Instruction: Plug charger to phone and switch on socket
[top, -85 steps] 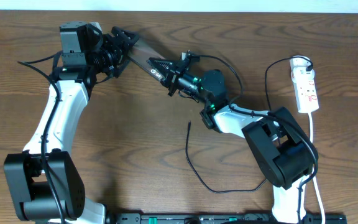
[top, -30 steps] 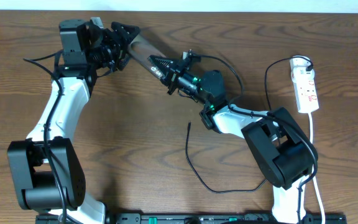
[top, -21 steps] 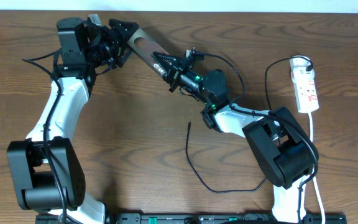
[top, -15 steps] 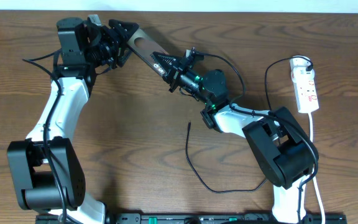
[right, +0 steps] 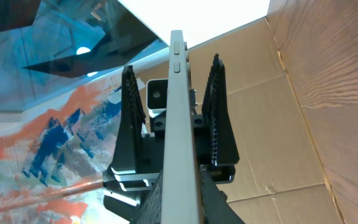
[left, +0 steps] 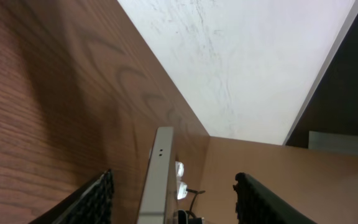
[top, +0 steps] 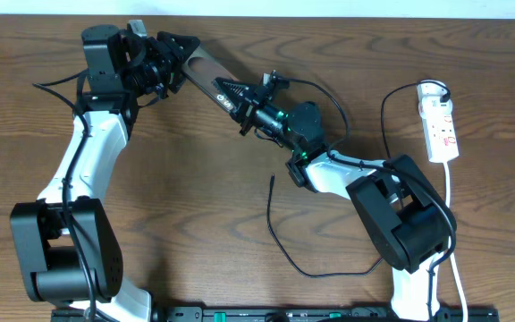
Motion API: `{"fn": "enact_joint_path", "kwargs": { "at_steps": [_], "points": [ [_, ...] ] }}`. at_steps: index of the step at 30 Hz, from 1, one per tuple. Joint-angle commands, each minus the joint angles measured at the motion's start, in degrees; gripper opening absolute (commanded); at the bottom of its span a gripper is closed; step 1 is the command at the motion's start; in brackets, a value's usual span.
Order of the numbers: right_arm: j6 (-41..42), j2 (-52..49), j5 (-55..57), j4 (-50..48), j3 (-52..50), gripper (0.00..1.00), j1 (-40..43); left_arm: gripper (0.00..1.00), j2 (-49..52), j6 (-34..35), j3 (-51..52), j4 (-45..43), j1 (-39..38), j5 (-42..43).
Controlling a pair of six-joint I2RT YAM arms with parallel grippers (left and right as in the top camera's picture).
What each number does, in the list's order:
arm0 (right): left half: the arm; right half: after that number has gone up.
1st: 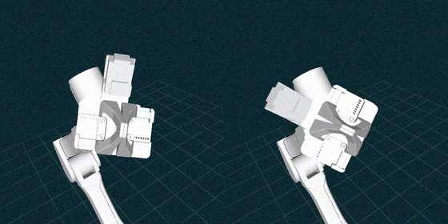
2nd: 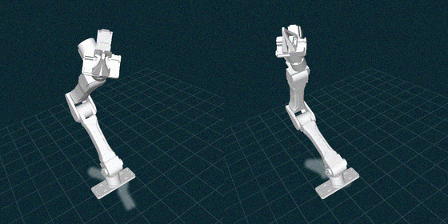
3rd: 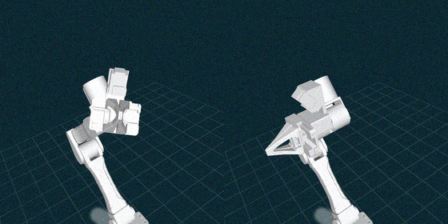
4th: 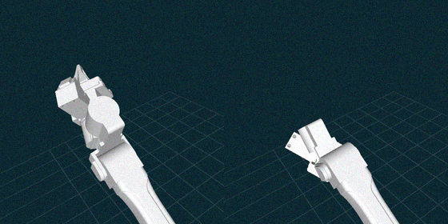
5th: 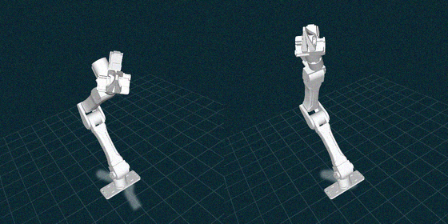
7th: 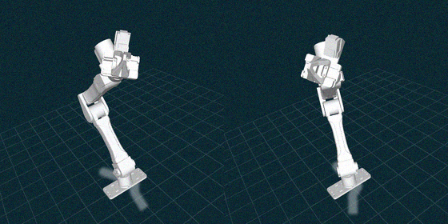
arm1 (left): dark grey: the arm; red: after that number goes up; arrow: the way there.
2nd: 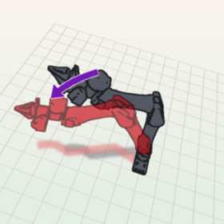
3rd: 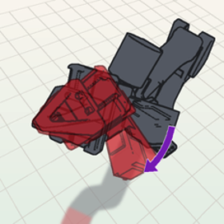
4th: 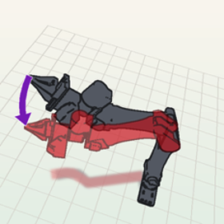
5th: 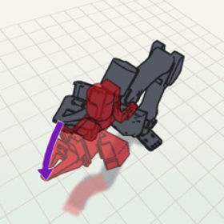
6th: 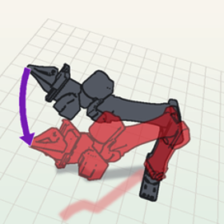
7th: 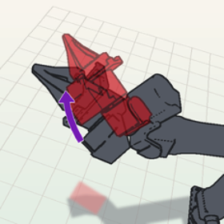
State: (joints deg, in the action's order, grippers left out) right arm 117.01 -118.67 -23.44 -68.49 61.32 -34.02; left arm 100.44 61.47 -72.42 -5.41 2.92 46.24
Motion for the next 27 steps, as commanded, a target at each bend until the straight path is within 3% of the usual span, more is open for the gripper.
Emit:
{"fn": "enact_joint_path", "kwargs": {
  "at_steps": [1,7,14,18,27],
  "points": [
    [0.5,0.4,1.1,-1.2,0.7,0.01,-0.9,0.55,0.2,-1.4,0.4,-0.3,0.2,0.9],
    [0.5,0.4,1.0,-1.2,0.7,0.01,-0.9,0.39,0.2,-1.7,0.4,-0.3,0.2,0.9],
    [0.5,0.4,1.0,-1.2,0.7,0.01,-0.9,0.34,0.2,-2.9,0.5,-0.3,0.2,1.3],
    [0.5,0.4,1.0,-1.2,0.7,0.01,-0.9,0.22,0.2,-3.0,0.6,-0.3,0.2,1.3],
    [0.5,0.4,1.0,-1.2,0.7,0.01,-1.1,0.19,0.2,-3.2,0.6,-0.3,0.2,1.3]
  ]
}}
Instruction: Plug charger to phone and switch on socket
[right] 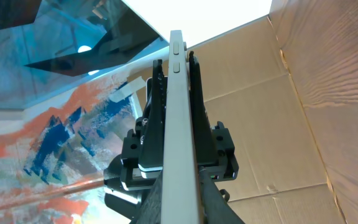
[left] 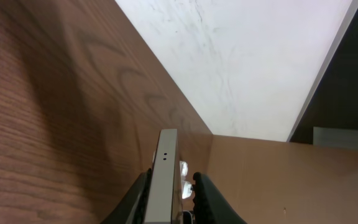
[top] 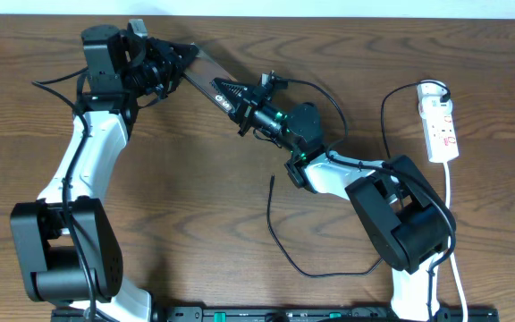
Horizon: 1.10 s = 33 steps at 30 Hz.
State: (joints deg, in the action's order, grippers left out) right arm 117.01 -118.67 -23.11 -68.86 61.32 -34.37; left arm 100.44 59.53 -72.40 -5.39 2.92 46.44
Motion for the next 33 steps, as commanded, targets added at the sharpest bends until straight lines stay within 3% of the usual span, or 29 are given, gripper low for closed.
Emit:
{"fn": "enact_joint_path", "kwargs": {
  "at_steps": [1,10,27,33],
  "points": [
    [0.5,0.4,0.7,-0.8,0.7,0.01,-0.9,0.19,0.2,-1.3,0.6,-0.3,0.2,1.1],
    [0.5,0.4,0.7,-0.8,0.7,0.01,-1.1,0.08,0.2,-2.1,0.6,-0.3,0.2,1.1],
    [0.5,0.4,0.7,-0.8,0.7,0.02,-1.4,0.08,0.2,-3.2,0.6,-0.3,0.2,2.0],
    [0.5,0.4,0.5,-0.8,0.7,0.24,-1.4,0.08,0.2,-3.1,0.6,-0.1,0.2,2.0]
  ]
}}
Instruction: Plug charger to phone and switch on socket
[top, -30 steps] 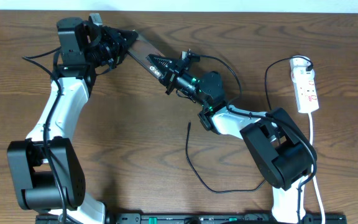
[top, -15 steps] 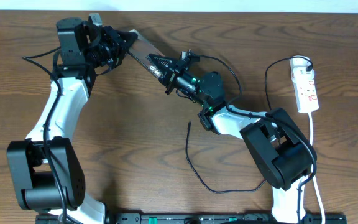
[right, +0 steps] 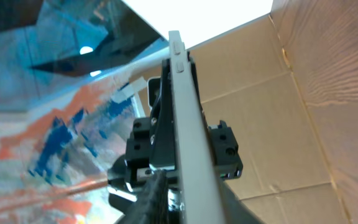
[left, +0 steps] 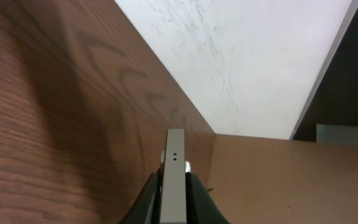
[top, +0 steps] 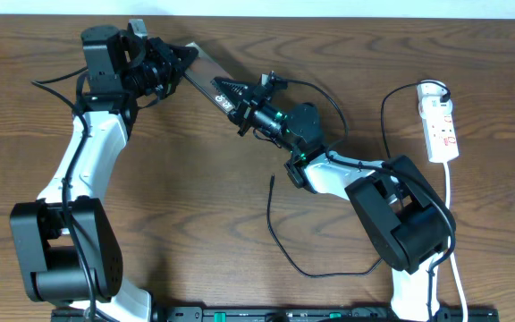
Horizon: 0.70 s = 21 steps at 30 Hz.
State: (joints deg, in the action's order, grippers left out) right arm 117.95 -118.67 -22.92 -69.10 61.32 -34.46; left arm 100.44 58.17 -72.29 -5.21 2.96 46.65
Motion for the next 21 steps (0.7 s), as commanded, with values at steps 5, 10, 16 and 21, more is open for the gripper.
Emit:
{"fn": "enact_joint_path", "kwargs": {
  "at_steps": [5,10,16,21],
  "points": [
    [-0.4,0.4,0.3,-0.6,0.7,0.60,-1.3,0.08,0.2,-1.8,0.5,-0.2,0.2,1.8],
    [-0.4,0.4,0.3,-0.6,0.7,0.90,-1.3,0.08,0.2,-1.8,0.5,-0.2,0.2,1.8],
    [-0.4,0.4,0.3,-0.6,0.7,0.99,-1.3,0.07,0.2,-1.8,0.5,-0.3,0.3,1.7],
    [-0.4,0.4,0.2,-0.6,0.7,0.99,-1.3,0.08,0.2,-1.8,0.5,-0.3,2.2,1.8]
  ]
}}
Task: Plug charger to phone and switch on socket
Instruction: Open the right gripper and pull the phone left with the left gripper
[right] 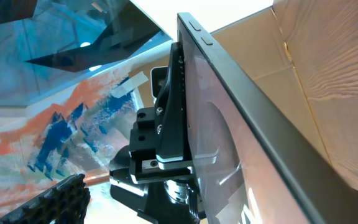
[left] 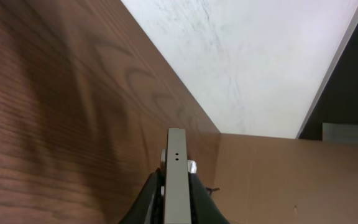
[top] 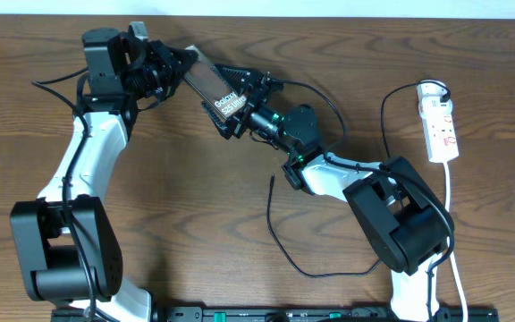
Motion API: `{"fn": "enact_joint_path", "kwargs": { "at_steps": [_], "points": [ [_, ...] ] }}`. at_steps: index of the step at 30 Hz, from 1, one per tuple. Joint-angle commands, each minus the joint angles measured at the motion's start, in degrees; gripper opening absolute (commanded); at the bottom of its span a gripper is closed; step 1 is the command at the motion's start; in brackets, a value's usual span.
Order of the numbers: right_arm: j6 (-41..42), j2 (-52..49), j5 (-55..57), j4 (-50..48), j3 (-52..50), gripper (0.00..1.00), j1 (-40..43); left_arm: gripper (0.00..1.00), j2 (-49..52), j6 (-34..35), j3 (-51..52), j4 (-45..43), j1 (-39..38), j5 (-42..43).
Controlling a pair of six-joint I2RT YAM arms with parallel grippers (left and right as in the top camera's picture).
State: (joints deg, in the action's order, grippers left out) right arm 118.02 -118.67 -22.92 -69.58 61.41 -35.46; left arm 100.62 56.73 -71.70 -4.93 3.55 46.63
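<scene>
The phone (top: 209,88) is held off the table at the back, its labelled face toward the overhead camera. My left gripper (top: 186,70) is shut on its far-left end; in the left wrist view the phone's thin grey edge (left: 177,174) sits squeezed between the two fingers. My right gripper (top: 233,98) stands open around the phone's other end, jaws spread to either side. In the right wrist view the phone (right: 241,137) runs slantwise and one ribbed finger (right: 67,198) is far off at the left. The black charger cable (top: 280,234) lies loose on the table.
A white power strip (top: 440,121) lies at the right edge, its white cord (top: 450,206) running toward the front. A second black cable (top: 387,107) loops from the strip toward the right arm. Brown wooden tabletop (top: 195,206) all round.
My right gripper has opened and let go of the phone. The phone has turned so its face shows in the right wrist view, and only my left gripper is holding it.
First my right gripper held the phone edge-on while my left stood open around its far end. Then the left fingers had closed in on the phone, and both grippers were shut on it. Now the right has opened and the left alone holds it.
</scene>
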Motion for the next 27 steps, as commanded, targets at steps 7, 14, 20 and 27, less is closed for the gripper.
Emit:
{"fn": "enact_joint_path", "kwargs": {
  "at_steps": [7,14,20,27],
  "points": [
    [-0.5,0.4,-0.4,-0.1,0.6,0.99,-0.1,0.07,0.0,-0.3,-0.1,-0.5,8.6,5.6],
    [-0.9,0.4,-2.2,2.4,0.6,0.99,0.7,0.08,0.0,3.3,-0.1,-0.6,18.9,15.9],
    [-10.3,0.4,-4.9,8.9,0.6,0.86,1.5,0.08,0.0,5.1,-0.1,-0.6,26.1,30.6],
    [-28.9,0.4,-11.3,10.8,0.9,0.97,2.9,0.08,0.0,5.7,-0.1,-0.5,29.9,43.5]
  ]
}}
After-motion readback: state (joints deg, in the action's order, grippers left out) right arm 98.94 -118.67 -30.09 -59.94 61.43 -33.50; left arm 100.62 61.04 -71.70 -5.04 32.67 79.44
